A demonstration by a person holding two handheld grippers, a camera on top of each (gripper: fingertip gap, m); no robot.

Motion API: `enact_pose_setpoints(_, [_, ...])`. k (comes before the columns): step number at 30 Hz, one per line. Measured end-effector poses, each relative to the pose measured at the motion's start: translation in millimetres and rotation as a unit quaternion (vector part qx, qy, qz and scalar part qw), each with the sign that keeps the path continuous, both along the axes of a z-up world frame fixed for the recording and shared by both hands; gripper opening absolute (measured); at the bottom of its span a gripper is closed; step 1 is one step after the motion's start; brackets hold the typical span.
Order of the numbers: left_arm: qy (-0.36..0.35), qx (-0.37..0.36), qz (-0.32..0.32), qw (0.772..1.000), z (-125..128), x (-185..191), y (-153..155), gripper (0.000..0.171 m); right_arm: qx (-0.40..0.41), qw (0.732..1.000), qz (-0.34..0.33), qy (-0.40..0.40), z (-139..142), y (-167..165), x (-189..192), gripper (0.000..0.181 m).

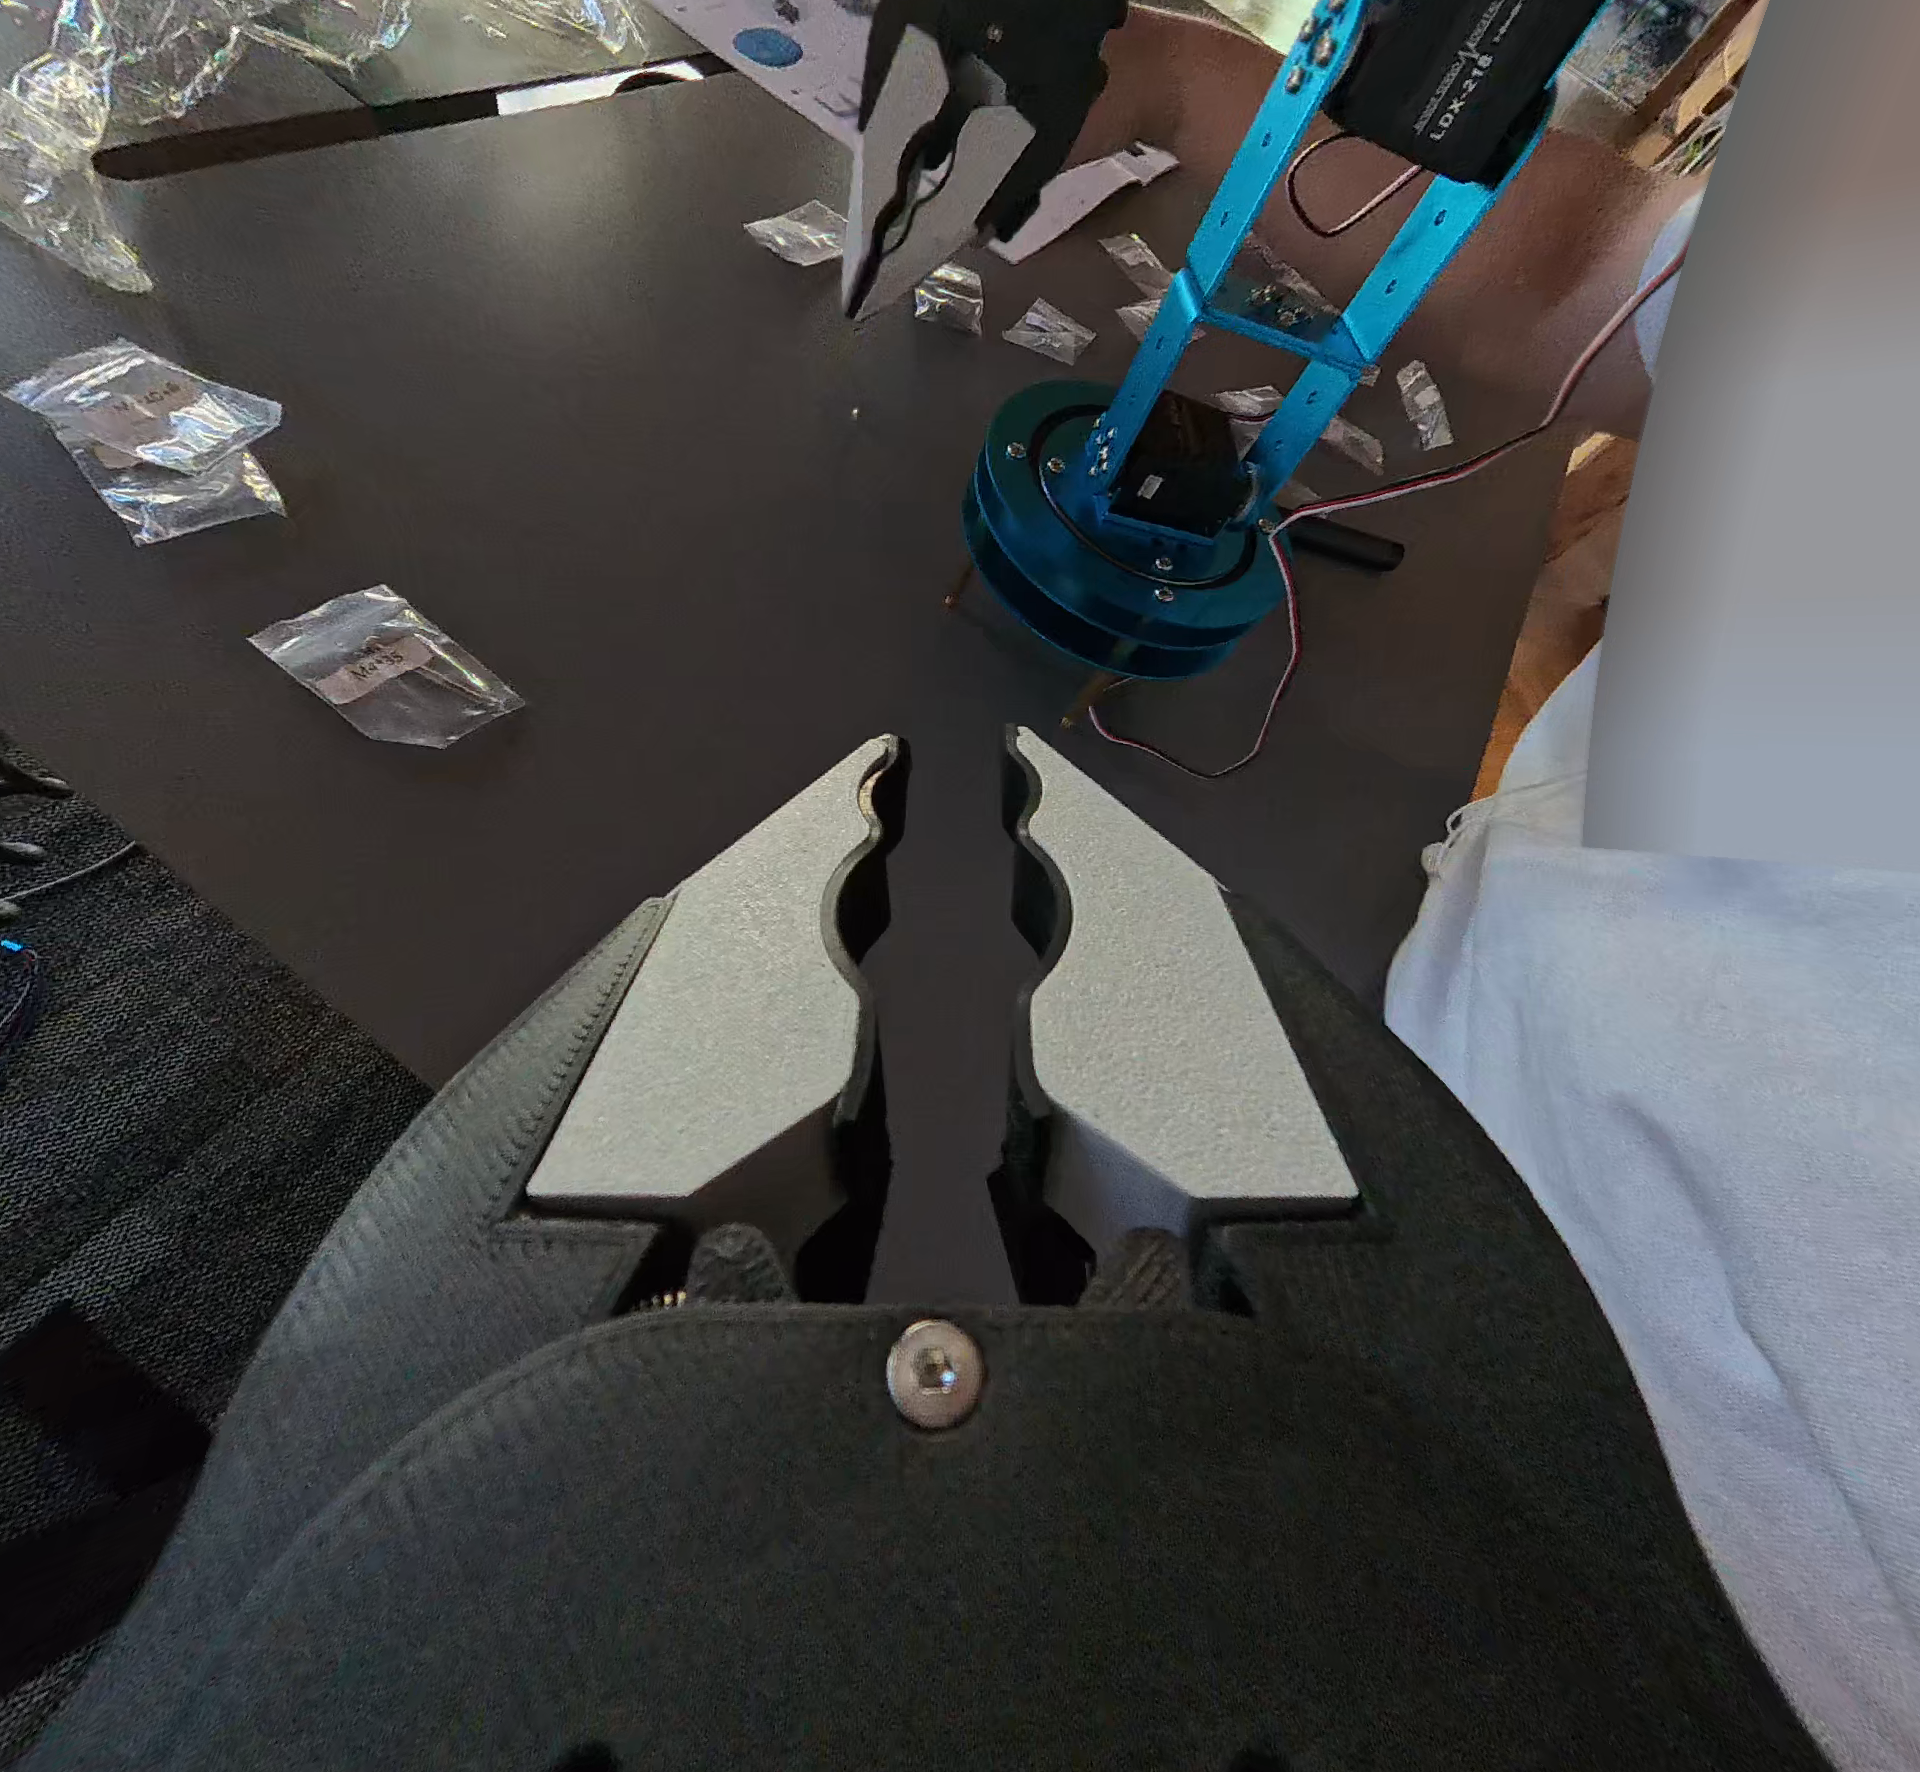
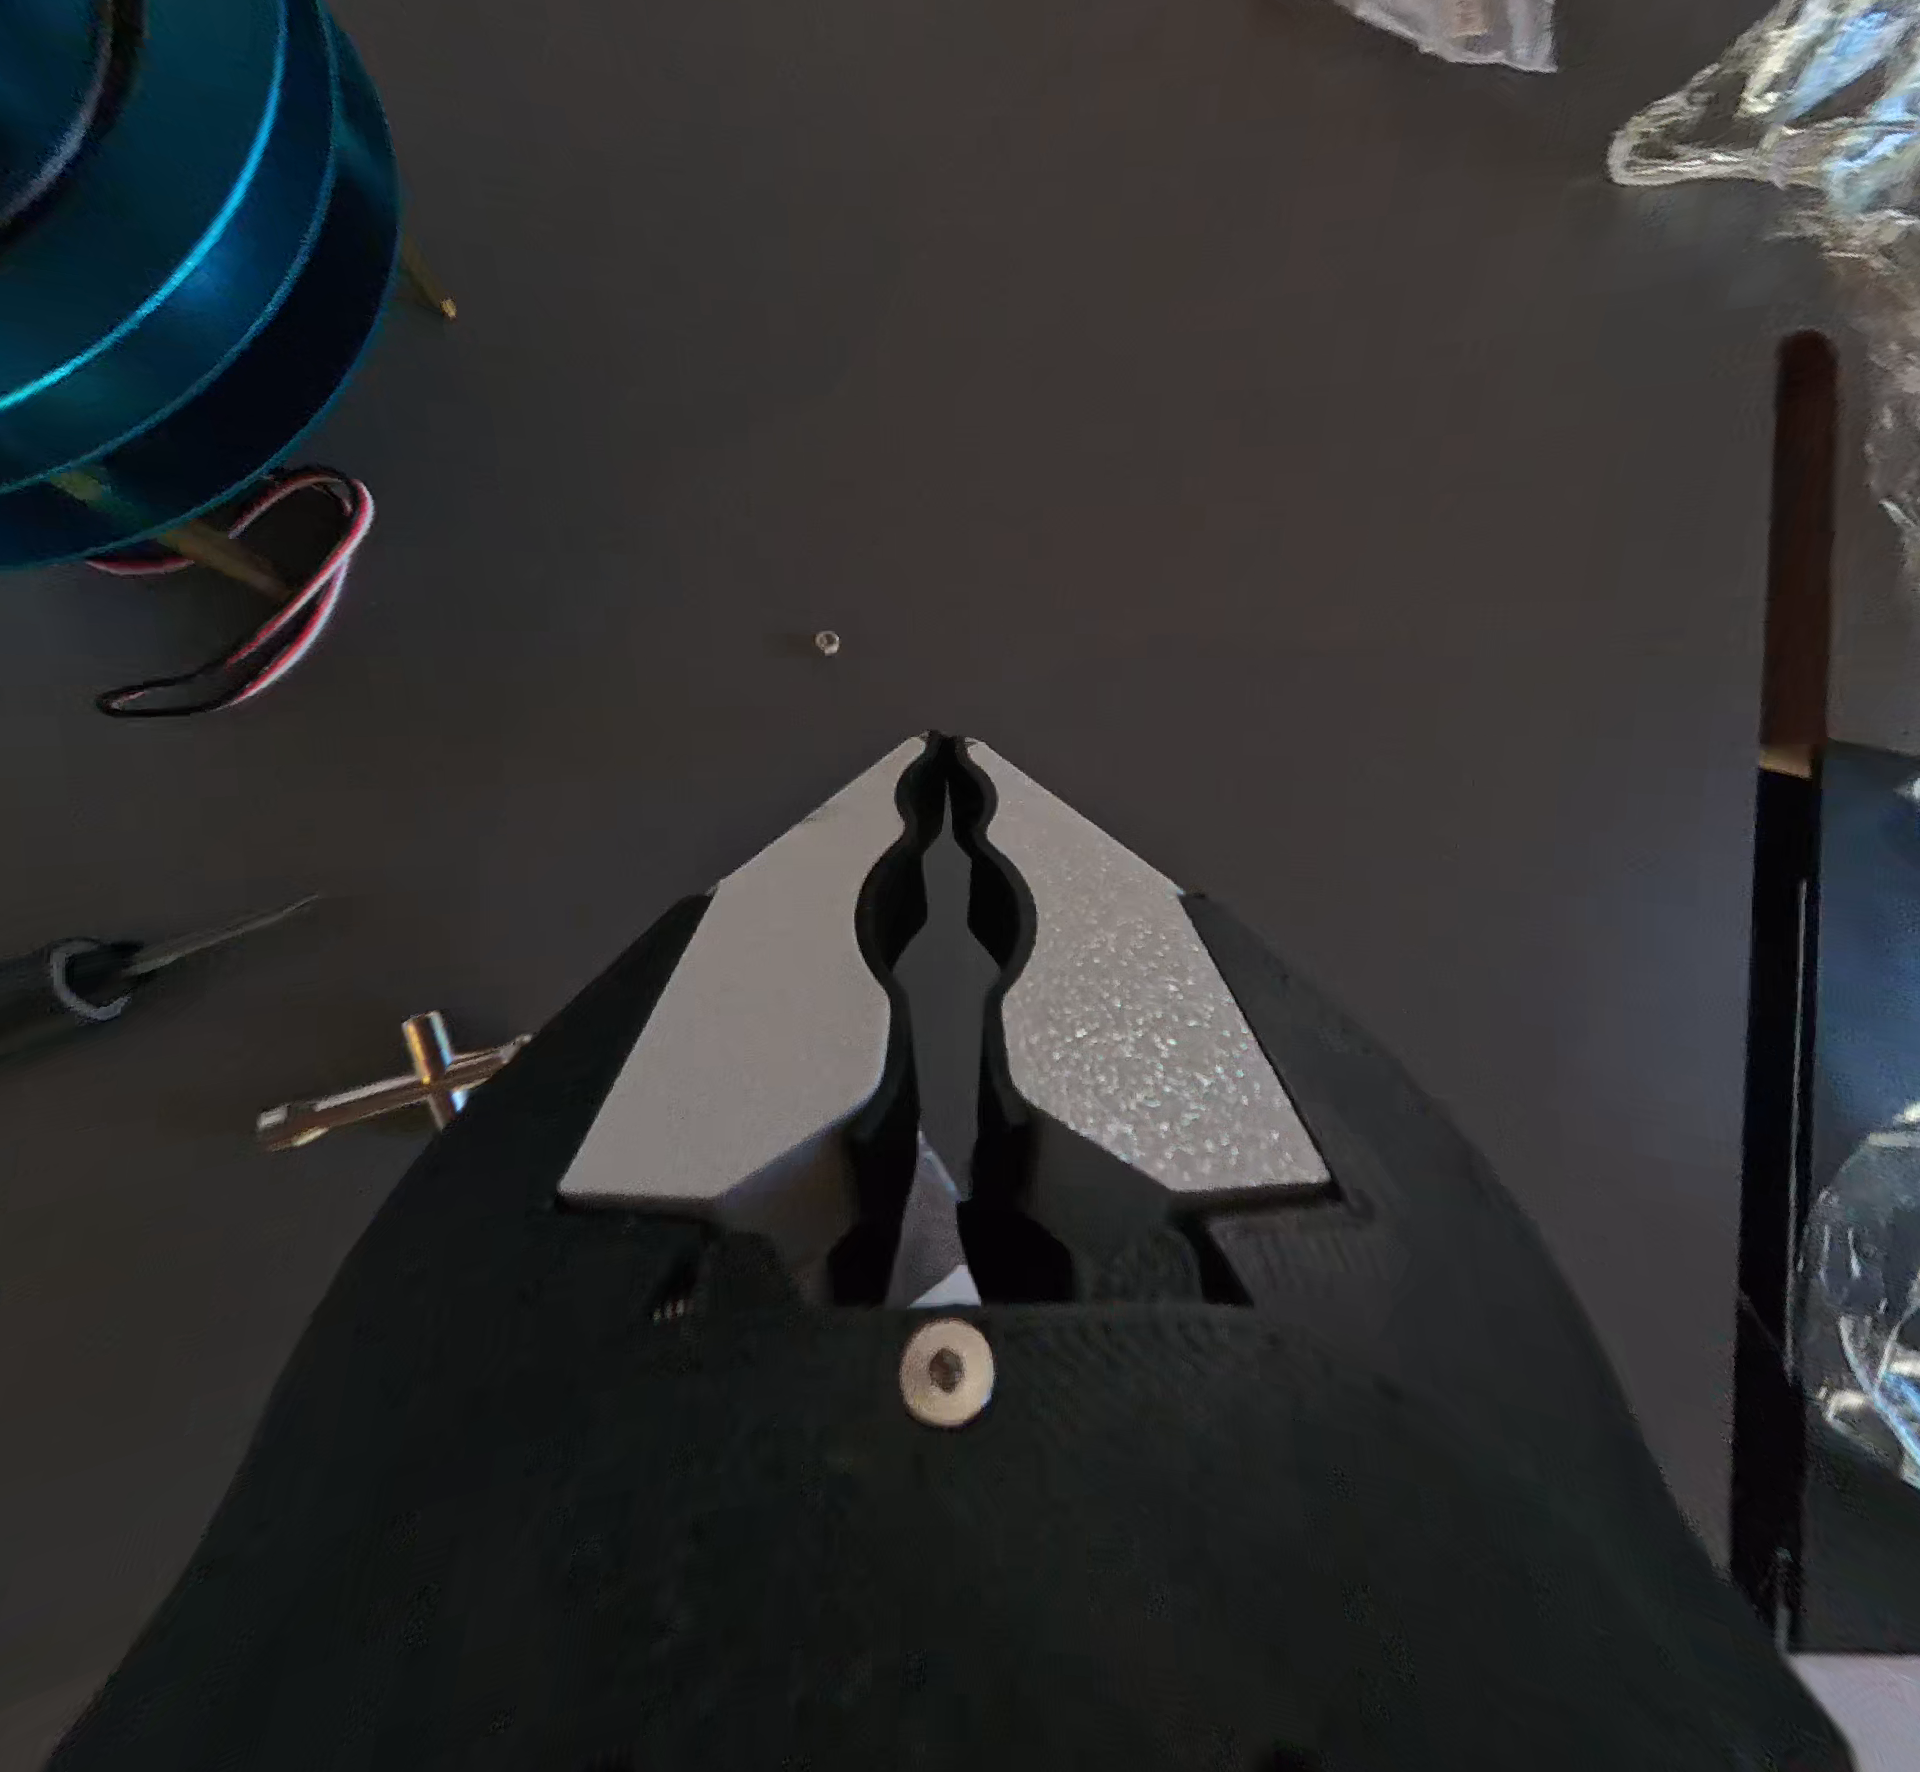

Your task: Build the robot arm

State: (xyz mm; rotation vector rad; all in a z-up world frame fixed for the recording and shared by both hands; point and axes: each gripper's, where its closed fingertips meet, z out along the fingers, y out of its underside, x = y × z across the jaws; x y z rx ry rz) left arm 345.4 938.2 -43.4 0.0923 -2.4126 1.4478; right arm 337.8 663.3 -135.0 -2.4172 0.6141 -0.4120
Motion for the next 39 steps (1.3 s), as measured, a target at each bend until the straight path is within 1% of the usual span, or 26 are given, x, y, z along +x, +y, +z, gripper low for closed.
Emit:
enact_pose_setpoints(1, [0.001, -0.004, -0.001, 1.0, 2.8, -1.5, 0.2, 0.017, 0.013, 1.0, -0.011, 0.0, 2.1, -1.0, -2.2, 0.0])
enact_pose_setpoints(3, [0.009, -0.013, -0.003, 1.0, 8.8, -4.4, -0.5, 0.017, 0.049, 0.999, -0.017, 0.01, 3.4, 9.9, -6.9, 0.008])
enact_pose_setpoints(4, [0.012, -0.016, -0.003, 1.0, 11.3, -5.6, -1.2, 0.017, 0.051, 0.999, -0.009, 0.016, 0.4, 18.0, -10.9, 0.011])
enact_pose_setpoints(7, [0.008, -0.021, -0.003, 1.0, 11.7, -9.5, -2.4, 0.017, 0.033, 0.999, -0.022, 0.03, -13.0, 30.8, -15.5, 0.017])
enact_pose_setpoints(11, [0.018, -0.018, -0.007, 1.0, 0.5, -14.1, 0.9, 0.017, 0.019, 0.999, -0.027, 0.026, -21.3, 30.9, -14.1, 0.016])
enact_pose_setpoints(13, [0.025, -0.02, -0.003, 0.999, -3.0, -11.9, 2.9, 0.017, 0.014, 0.999, -0.012, 0.041, -22.3, 33.7, -15.3, 0.014])
enact_pose_setpoints(15, [0.036, -0.025, -0.001, 0.999, -3.8, -9.3, 3.4, 0.017, -0.019, 0.999, 0.005, 0.049, -25.4, 31.2, -15.8, 0.014])
enact_pose_setpoints(17, [0.041, -0.027, -0.001, 0.999, -4.4, -6.8, 2.5, 0.017, -0.026, 0.998, 0.011, 0.055, -25.6, 31.7, -13.7, 0.014])
enact_pose_setpoints(20, [0.041, -0.025, -0.005, 0.999, -5.1, -6.0, -0.2, 0.017, -0.02, 0.995, -0.001, 0.093, -27.6, 32.5, -14.3, 0.014])
enact_pose_setpoints(24, [0.036, -0.02, -0.011, 0.999, -6.2, -6.8, -3.6, 0.017, -0.025, 0.993, -0.033, 0.107, -27.3, 33.9, -13.9, 0.015])
enact_pose_setpoints(28, [0.037, -0.021, -0.015, 0.999, -6.9, -5.7, -6.7, 0.016, -0.036, 0.994, -0.055, 0.087, -28.0, 33.9, -12.3, 0.012])
enact_pose_setpoints(33, [0.044, -0.015, -0.021, 0.999, -9.5, -4.3, -10.3, 0.016, -0.062, 0.995, -0.027, 0.07, -28.0, 35.5, -12.7, 0.01])
enact_pose_setpoints(37, [0.042, -0.009, -0.026, 0.999, -10.6, -6.7, -11.5, 0.016, -0.085, 0.993, -0.007, 0.086, -28.5, 36.3, -10.8, 0.01])
enact_pose_setpoints(39, [0.042, -0.006, -0.026, 0.999, -11.2, -7.9, -11.2, 0.016, -0.096, 0.991, 0.003, 0.096, -29.1, 36.9, -10.9, 0.007])
